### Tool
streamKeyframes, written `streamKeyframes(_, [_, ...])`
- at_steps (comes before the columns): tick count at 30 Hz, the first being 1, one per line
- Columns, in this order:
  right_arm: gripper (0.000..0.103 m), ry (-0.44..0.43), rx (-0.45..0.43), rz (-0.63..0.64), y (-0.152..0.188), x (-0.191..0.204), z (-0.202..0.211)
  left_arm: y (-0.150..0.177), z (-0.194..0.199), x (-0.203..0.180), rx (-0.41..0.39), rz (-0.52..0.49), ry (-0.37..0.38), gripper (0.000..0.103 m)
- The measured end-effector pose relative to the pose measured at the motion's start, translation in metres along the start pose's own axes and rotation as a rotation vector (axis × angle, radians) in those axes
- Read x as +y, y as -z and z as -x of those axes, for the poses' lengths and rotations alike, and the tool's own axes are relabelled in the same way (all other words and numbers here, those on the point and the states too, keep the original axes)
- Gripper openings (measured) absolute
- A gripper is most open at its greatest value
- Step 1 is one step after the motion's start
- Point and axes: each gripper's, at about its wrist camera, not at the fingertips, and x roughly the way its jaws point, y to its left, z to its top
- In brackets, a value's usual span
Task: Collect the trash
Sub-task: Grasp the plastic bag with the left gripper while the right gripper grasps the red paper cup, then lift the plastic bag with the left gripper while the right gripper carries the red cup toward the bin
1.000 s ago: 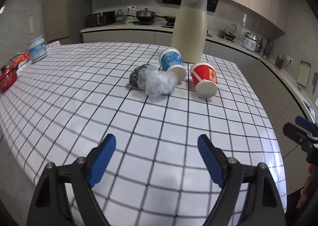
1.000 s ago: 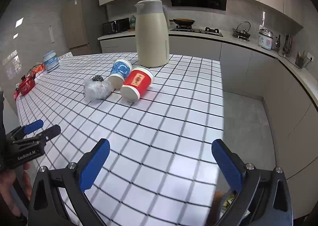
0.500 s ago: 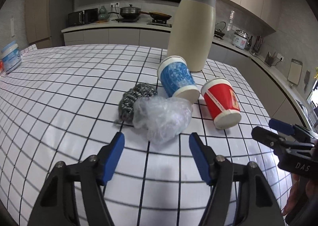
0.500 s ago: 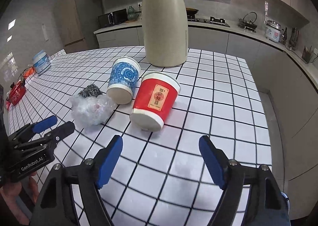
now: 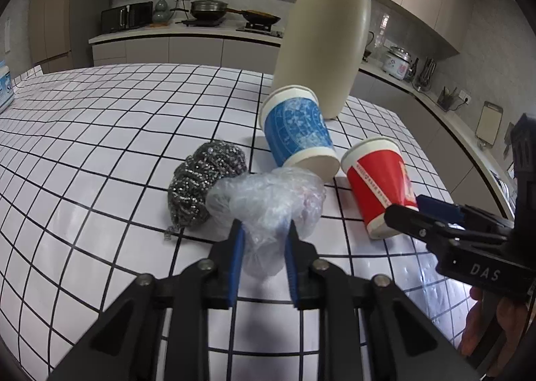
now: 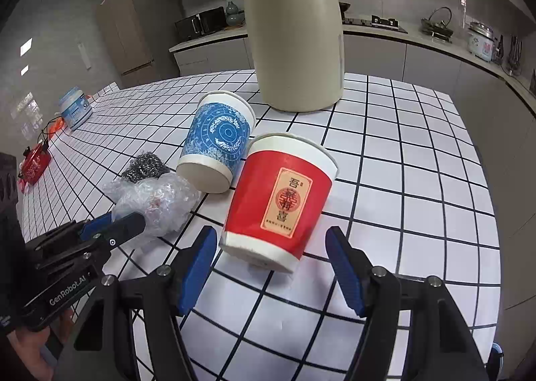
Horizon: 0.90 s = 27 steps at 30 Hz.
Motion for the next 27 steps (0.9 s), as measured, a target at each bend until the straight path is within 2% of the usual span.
streamKeyframes(3, [0.062, -0.031, 0.012, -0.02, 0.0, -0.002, -0.007, 0.0, 0.001, -0.001, -0.006, 0.001, 0.004, 0.015])
streamKeyframes(7, [0.059, -0.039, 0.001, -0.019, 0.004, -0.003, 0.0, 0.002, 0.008, -0.003, -0.03, -0.008, 0.006, 0.011])
streamKeyframes(15, [0.057, -0.013, -0.023, 0.01, 0.022, -0.01, 0.029, 0.014, 0.03, -0.015, -0.075, -0.053, 0.002, 0.01])
streamKeyframes(21, [0.057, 0.008, -0.056, 0.009, 0.033, -0.022, 0.057, 0.016, 0.042, -0.02, -0.097, -0.034, 0.013, 0.009])
streamKeyframes(27, [0.057, 0.035, -0.08, 0.0, 0.048, -0.038, 0.092, 0.02, 0.059, -0.044, -0.12, -0.066, 0.016, 0.009])
